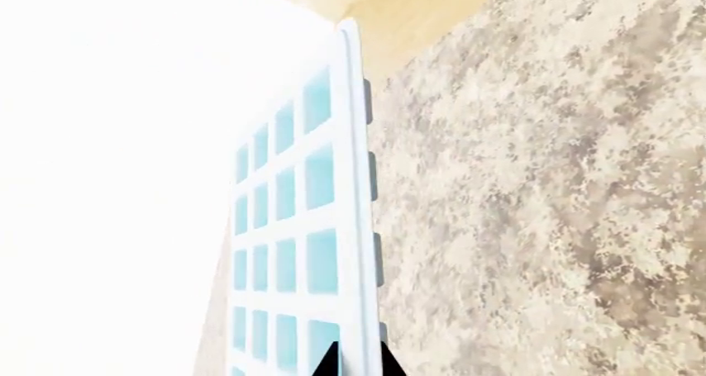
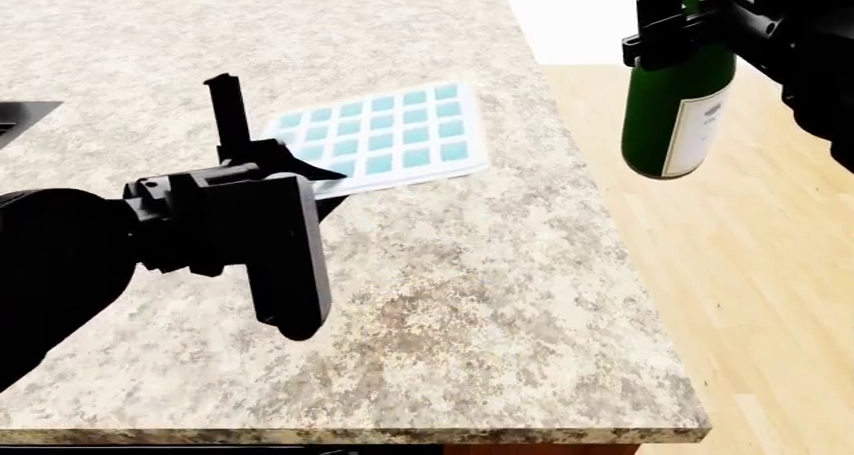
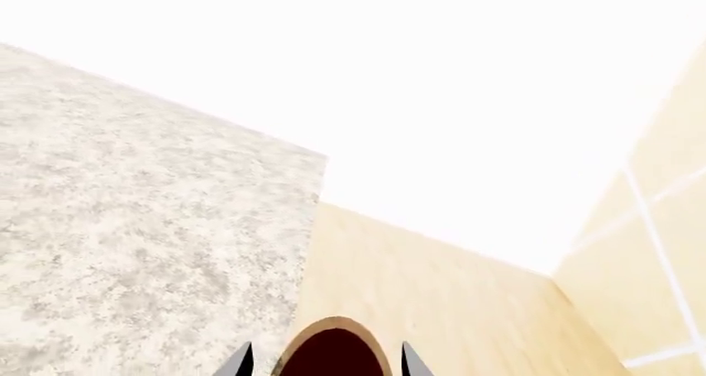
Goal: Pick the bottle and ice cube tray and place them in the sink. Then turn on the water.
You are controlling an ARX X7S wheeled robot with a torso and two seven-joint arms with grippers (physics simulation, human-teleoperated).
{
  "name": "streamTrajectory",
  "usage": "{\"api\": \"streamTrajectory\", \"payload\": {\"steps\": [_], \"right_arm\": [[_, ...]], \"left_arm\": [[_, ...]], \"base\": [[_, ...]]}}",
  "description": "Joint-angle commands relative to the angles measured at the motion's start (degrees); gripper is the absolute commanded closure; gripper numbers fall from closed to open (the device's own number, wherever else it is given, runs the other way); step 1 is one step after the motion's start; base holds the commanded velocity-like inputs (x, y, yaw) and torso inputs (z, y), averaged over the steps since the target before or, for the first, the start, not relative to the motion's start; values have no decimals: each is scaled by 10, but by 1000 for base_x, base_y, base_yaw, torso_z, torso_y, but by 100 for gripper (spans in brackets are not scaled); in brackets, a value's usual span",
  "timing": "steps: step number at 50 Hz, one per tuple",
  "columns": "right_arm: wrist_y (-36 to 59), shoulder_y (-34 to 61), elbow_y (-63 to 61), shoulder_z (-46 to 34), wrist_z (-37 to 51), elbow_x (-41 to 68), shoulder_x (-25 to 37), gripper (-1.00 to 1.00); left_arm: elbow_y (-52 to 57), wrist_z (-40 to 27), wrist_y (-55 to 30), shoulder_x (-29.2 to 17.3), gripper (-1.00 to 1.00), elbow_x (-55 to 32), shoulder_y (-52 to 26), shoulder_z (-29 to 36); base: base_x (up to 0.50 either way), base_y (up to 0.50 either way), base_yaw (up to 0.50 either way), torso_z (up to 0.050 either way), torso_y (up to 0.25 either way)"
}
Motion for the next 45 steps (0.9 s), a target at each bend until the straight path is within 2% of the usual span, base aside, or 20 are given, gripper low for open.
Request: {"api": "streamTrajectory", "payload": {"steps": [1,21,36,45], "right_arm": [[28,-10,-60,10,2,5,13,100],[46,-32,-107,26,14,19,20,100],[147,-61,-252,95,24,86,48,100],[150,-64,-275,99,30,114,20,100]], "left_arm": [[-22,7,30,-7,100,-8,-20,-30],[-12,-8,36,-21,100,-39,-13,-54],[61,-45,69,-127,100,-50,14,-71],[84,-71,79,-187,100,-61,25,-81]], "base": [[0,0,0,0,0],[0,0,0,0,1],[0,0,0,0,1],[0,0,0,1,1]]}}
